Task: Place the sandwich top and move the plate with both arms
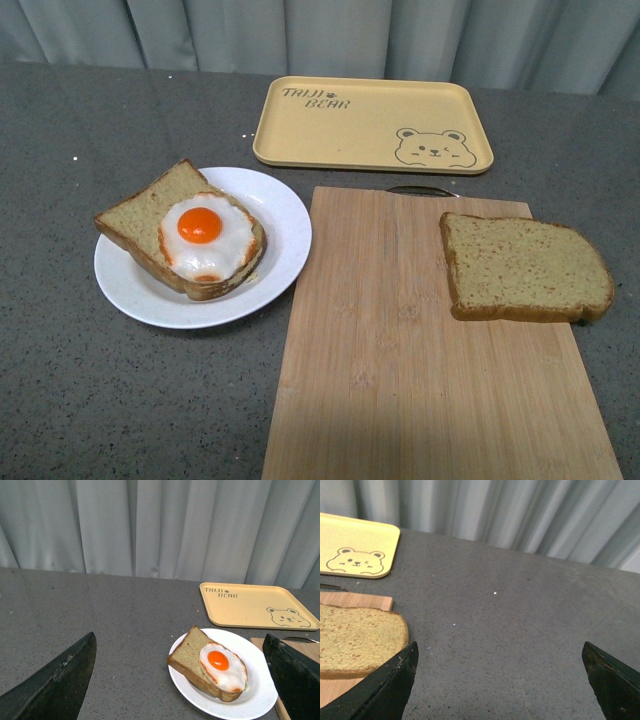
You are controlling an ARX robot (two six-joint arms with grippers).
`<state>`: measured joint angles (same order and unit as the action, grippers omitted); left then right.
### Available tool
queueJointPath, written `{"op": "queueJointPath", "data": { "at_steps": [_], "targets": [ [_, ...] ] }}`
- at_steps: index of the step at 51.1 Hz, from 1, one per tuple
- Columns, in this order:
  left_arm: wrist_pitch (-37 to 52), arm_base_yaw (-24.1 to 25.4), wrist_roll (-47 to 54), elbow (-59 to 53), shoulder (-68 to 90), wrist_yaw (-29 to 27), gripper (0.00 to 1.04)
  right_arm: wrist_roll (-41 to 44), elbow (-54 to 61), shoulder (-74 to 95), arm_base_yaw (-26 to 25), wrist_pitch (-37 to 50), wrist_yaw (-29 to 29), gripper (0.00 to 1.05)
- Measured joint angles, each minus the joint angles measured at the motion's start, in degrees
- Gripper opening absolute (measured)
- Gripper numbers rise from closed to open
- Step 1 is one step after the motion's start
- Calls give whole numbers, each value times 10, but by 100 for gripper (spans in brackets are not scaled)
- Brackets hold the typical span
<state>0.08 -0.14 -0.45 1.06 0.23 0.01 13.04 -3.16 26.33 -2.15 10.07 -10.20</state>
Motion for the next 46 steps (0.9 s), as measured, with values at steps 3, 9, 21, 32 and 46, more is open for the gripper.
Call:
{"op": "queueJointPath", "data": {
  "at_steps": [3,9,21,32,46],
  "targets": [
    [0,0,0,0,0,0,98,1,-15,79,-23,48,38,95],
    [0,0,0,0,0,0,98,-18,-61,236,-59,94,111,95],
    [0,0,0,0,0,0,98,-94,-211,541,-130,-8,299,95],
    [0,0,0,0,0,0,98,-138,-317,726,-146,-21,393,95],
    [0,0,0,0,0,0,98,-207,-386,843,-116,-18,447,95]
  ]
}}
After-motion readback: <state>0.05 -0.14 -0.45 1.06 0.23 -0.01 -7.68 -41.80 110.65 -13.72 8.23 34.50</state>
